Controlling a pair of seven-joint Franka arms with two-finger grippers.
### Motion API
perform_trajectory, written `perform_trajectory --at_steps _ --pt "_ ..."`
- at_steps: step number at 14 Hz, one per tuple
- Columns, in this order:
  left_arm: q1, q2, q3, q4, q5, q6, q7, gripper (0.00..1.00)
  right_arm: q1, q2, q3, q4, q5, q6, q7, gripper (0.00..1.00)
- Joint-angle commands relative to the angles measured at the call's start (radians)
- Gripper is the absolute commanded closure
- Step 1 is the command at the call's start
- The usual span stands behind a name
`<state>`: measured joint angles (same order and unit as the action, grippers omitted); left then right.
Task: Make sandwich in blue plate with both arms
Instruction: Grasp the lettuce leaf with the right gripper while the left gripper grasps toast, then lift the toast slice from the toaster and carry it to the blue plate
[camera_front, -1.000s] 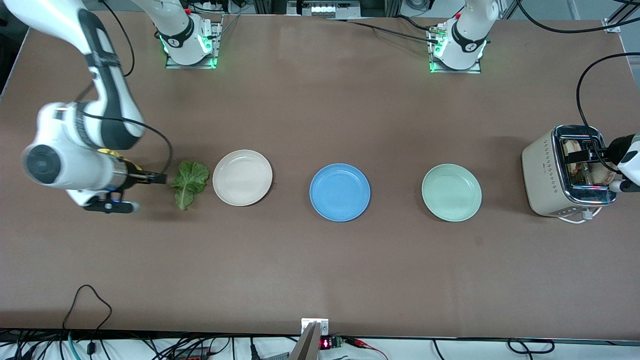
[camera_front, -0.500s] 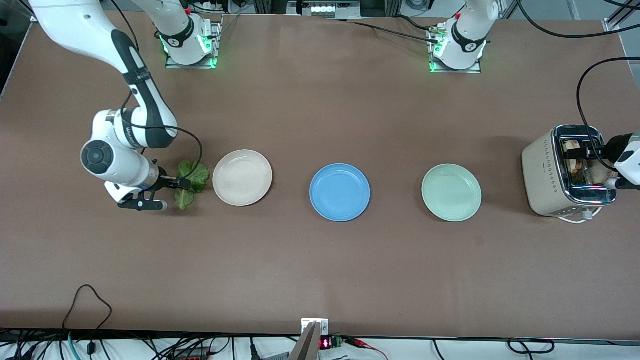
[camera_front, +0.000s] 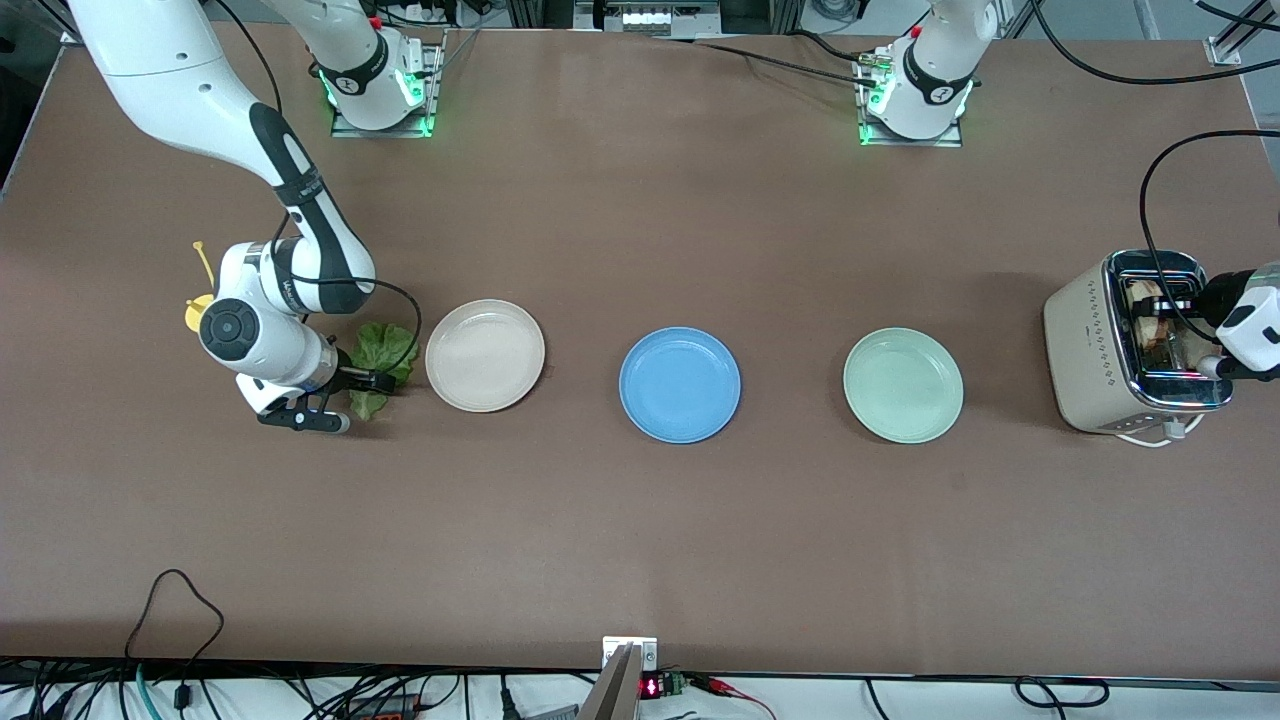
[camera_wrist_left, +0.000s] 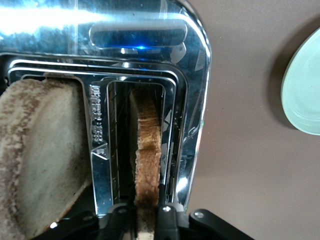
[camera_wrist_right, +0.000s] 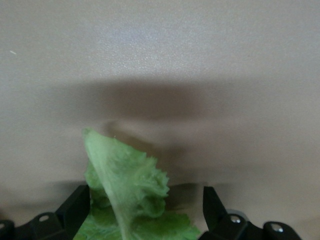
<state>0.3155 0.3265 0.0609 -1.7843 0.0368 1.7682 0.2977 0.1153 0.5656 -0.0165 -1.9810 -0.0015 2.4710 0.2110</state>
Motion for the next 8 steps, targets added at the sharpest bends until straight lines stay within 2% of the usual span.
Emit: perform_trajectory --at_steps 1,3,4,6,8 --pt "0.014 -0.026 -0.007 0.034 0.018 -0.053 0.021 0.99 -0.003 0.016 0.001 0.004 0.008 0.019 0.011 0.37" --pt "0.028 -0.046 -0.010 0.121 0.017 -0.154 0.024 0.99 0.000 0.019 0.001 0.005 0.008 0.017 0.010 0.77" --pt "0.028 -0.047 -0.012 0.203 0.012 -0.230 0.038 0.99 0.003 0.019 0.001 0.005 0.008 0.016 0.010 0.88" --pt "0.017 -0.046 -0.023 0.357 0.005 -0.382 0.046 0.99 0.001 0.019 0.001 0.007 0.008 0.013 0.008 1.00" --pt "0.008 -0.047 -0.064 0.420 -0.020 -0.487 0.047 0.99 0.001 0.011 0.001 0.010 0.008 0.011 -0.005 1.00"
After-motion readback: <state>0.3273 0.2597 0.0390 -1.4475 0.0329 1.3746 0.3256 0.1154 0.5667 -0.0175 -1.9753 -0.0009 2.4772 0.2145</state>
